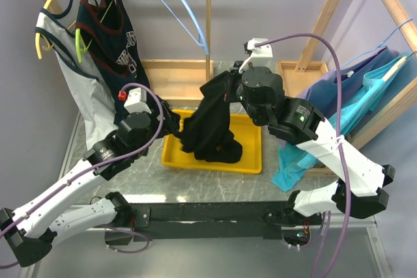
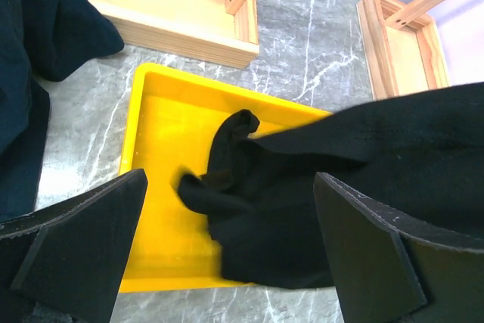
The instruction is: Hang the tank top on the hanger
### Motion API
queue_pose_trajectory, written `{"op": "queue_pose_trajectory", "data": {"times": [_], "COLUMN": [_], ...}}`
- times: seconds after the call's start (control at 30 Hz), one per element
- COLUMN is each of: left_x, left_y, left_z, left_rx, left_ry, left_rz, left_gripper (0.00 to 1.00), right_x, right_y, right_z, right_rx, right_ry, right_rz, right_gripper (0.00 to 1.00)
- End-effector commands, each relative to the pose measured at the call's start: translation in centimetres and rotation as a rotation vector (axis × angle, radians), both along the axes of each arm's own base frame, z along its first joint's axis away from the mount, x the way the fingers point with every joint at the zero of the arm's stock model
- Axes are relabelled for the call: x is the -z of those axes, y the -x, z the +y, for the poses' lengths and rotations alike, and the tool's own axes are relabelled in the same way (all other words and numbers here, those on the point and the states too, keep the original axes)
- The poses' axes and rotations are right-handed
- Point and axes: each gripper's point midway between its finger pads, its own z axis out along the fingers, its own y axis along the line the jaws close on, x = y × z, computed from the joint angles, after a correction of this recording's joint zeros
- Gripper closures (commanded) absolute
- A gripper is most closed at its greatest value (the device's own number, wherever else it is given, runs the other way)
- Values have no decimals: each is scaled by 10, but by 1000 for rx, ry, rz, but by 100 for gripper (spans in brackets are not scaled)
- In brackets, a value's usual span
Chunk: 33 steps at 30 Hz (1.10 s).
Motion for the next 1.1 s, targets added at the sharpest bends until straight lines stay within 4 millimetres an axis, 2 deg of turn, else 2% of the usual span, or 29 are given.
{"op": "queue_pose_trajectory", "data": {"times": [0.0,0.17,0.2,0.23,0.27,0.3,0.33,0.37,0.4,0.43,0.47,0.5,0.53,0.57,0.6,0.67,0.7,0.77,0.8,0.83,0.9,1.0,1.07], "left_x": [-11,-10,-9,-7,-7,-6,-6,-3,-2,0,1,2,4,5,7,12,13,18,21,27,33,44,50], "left_y": [-3,-5,-6,-6,-6,-6,-6,-6,-6,-5,-5,-5,-6,-6,-7,-8,-9,-13,-13,-14,-13,-14,-10], "left_z": [-1,-12,-13,-15,-15,-15,-15,-16,-17,-18,-21,-23,-26,-30,-33,-44,-48,-57,-60,-63,-68,-78,-99], "left_rx": [3,38,43,49,51,53,54,60,63,70,88,95,105,122,131,176,189,211,222,228,253,302,401], "left_ry": [1,3,1,-6,-10,-13,-17,-18,-18,-21,-17,-18,-20,-13,-14,-12,-13,-24,-26,-36,-40,-59,-33], "left_rz": [-25,-11,-8,-1,4,6,5,4,6,5,6,7,10,11,12,20,20,39,50,63,74,87,93], "left_gripper": [1,1,1,1,1,1,1,1,1,1,0,1,1,1,1,1,1,1,1,1,1,1,3], "right_x": [25,39,38,44,57,70,78,59,98,106,97,139,153,158,196,219,246,278,300,312,341,365,375], "right_y": [-26,-64,-75,-75,-76,-69,-67,-60,-56,-53,-43,-36,-30,-23,-14,-10,-4,-5,-1,-2,-2,-6,-9], "right_z": [-4,33,53,61,63,68,64,57,46,34,17,3,-7,-19,-29,-45,-54,-67,-74,-73,-83,-86,-86], "right_rx": [27,-53,-73,-87,-71,-77,-70,-72,-46,-13,8,50,73,92,117,160,184,227,237,228,250,257,263], "right_ry": [54,66,81,102,146,177,178,107,142,131,83,126,126,109,141,154,187,233,265,259,303,339,357], "right_rz": [38,92,101,126,153,163,166,119,173,177,150,205,222,225,280,304,346,402,440,463,515,561,570], "right_gripper": [100,100,100,98,90,61,54,46,33,30,29,28,28,29,33,51,60,59,54,52,50,44,44]}}
